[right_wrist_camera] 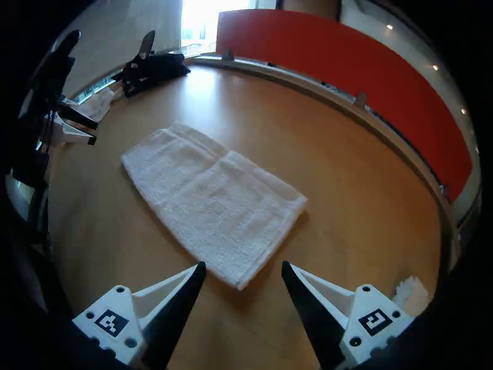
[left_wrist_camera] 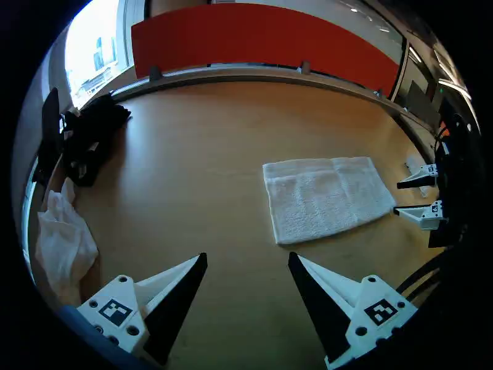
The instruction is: Fold towel
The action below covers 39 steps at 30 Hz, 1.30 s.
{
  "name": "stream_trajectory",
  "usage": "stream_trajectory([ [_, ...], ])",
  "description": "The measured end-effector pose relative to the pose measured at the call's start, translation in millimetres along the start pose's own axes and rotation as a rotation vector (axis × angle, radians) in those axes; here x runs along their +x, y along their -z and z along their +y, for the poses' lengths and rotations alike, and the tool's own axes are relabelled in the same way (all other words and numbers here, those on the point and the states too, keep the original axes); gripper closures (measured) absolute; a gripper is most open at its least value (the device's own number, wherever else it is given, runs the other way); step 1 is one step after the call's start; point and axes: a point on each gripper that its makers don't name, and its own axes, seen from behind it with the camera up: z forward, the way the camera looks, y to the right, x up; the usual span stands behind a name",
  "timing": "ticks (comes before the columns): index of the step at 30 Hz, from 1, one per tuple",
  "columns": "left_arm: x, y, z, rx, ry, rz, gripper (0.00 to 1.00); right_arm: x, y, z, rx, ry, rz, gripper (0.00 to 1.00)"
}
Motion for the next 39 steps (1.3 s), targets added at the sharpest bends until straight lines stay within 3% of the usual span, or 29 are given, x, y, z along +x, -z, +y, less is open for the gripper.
stream_trajectory([
  [7,-6.9,3.4,-3.6,0.007,0.009,-0.004,0.02,-9.5,-3.2,-3.7,0.019,-0.006,-0.020,0.18],
  [27,-12.1,7.5,-5.5,0.011,0.008,-0.001,0.02,-20.2,-4.5,-5.6,0.076,0.014,-0.061,0.71],
  [31,-13.3,8.1,-5.4,0.011,0.008,-0.001,0.02,-21.0,-5.6,-5.3,0.083,0.013,-0.064,0.75],
  [37,-13.4,8.1,-6.2,0.013,0.006,-0.001,0.02,-19.6,-6.2,-5.3,0.086,0.014,-0.061,0.93],
  [39,-13.5,7.7,-6.6,0.014,0.005,-0.001,0.02,-18.1,-6.2,-5.1,0.085,0.010,-0.057,0.94],
])
